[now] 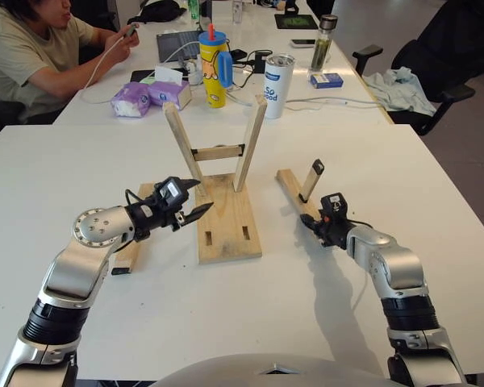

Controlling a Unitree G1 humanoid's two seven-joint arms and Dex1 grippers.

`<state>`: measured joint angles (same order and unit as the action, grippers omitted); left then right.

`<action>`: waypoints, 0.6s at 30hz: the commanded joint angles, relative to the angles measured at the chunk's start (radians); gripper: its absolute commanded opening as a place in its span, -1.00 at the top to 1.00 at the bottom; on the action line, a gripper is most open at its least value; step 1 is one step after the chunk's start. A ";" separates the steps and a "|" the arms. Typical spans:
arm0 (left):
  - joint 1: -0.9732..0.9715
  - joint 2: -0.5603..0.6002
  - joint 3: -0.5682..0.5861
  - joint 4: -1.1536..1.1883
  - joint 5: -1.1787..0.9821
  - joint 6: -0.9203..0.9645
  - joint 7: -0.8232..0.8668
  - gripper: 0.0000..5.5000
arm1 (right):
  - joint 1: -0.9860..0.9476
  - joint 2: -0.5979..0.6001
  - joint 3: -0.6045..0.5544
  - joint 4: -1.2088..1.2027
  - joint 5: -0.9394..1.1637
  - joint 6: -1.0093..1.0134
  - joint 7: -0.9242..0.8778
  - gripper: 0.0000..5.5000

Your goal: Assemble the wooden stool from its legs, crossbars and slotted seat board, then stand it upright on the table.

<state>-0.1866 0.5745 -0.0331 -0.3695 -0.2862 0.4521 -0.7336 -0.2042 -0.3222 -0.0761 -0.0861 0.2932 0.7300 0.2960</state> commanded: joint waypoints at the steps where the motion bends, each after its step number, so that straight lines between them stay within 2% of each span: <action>1: -0.065 -0.083 0.119 0.001 -0.205 0.091 0.019 -0.10 | -0.146 0.086 -0.168 -0.063 0.150 -0.149 -0.002 0.25; 6: -0.128 -0.137 0.278 0.042 -0.539 0.225 0.031 -0.37 | -0.291 0.085 -0.217 -0.131 0.386 -0.070 0.081 0.25; 11: -0.233 -0.124 0.355 0.109 -0.785 0.359 0.065 -0.64 | -0.354 0.045 -0.254 -0.205 0.703 0.095 0.157 0.25; 14: -0.278 -0.109 0.350 0.137 -0.900 0.446 0.055 -0.66 | -0.351 -0.035 -0.224 -0.235 0.923 0.266 0.243 0.25; 18: -0.318 -0.103 0.333 0.163 -1.001 0.527 0.066 -0.66 | -0.336 -0.113 -0.166 -0.220 1.020 0.377 0.343 0.25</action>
<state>-0.4731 0.4550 0.3152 -0.2166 -1.2530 0.9408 -0.6757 -0.5339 -0.4007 -0.2646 -0.3069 1.2740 1.0656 0.6032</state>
